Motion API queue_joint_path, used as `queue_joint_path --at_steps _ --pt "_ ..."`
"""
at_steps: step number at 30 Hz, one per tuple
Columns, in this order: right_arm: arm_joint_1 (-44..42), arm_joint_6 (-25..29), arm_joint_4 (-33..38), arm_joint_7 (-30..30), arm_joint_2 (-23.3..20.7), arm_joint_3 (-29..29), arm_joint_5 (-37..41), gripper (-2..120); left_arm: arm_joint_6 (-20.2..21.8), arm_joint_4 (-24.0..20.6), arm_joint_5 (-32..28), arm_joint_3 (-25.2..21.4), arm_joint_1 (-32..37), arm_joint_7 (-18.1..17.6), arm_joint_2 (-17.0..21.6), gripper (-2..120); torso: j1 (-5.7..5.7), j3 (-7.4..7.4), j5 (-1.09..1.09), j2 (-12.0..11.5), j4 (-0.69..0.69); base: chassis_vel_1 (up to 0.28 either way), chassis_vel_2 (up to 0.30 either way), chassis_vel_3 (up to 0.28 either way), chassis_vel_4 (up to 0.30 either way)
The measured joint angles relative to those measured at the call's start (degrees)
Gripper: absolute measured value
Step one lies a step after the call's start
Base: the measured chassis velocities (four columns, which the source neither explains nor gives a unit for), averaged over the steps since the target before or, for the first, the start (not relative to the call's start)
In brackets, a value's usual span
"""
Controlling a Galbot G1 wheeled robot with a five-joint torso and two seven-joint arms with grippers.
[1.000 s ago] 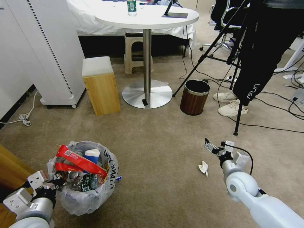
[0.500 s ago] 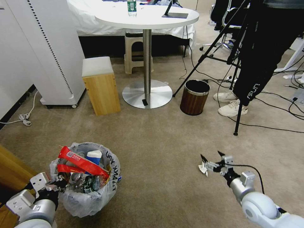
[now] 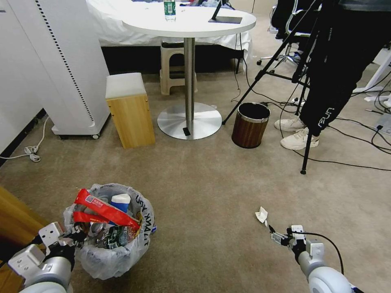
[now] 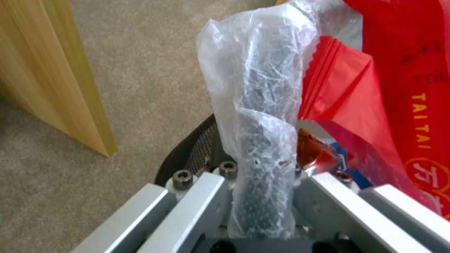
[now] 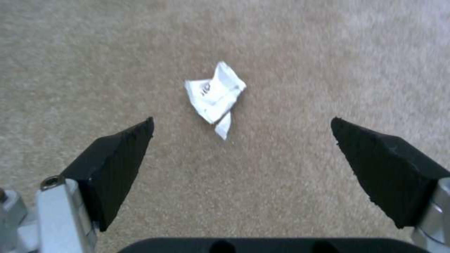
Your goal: Pick up the trash bin and place the garbage on the floor into it.
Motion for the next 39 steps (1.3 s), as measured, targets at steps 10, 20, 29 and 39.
queue_joint_path --at_steps 10,20,29,39 --pt "2.3 1.4 -6.0 -1.1 2.8 -2.3 -1.5 97 0.0 -0.3 -0.4 0.0 0.0 0.0 0.1 0 0.0 0.0 0.01 0.0 0.0 0.0 0.0 0.0 0.0" --pt "3.7 5.0 -11.0 -4.0 4.6 -2.0 -2.2 97 0.0 -0.4 -0.8 0.0 -0.2 0.0 0.2 0 0.01 0.0 0.0 0.0 -0.01 0.0 0.0 0.0 0.0" --pt "8.0 8.5 -16.0 -8.2 6.1 -3.7 -4.4 93 0.0 -0.3 -0.7 0.0 -0.2 0.0 -0.1 0 0.0 0.01 0.01 0.0 0.0 0.0 0.0 0.0 0.0" --pt "10.5 10.2 -18.6 -9.6 7.0 -4.8 -5.3 92 0.4 -0.4 -1.6 -0.8 -0.5 -0.1 0.3 0 0.0 0.0 0.01 0.0 -0.01 0.0 0.0 0.0 0.0"
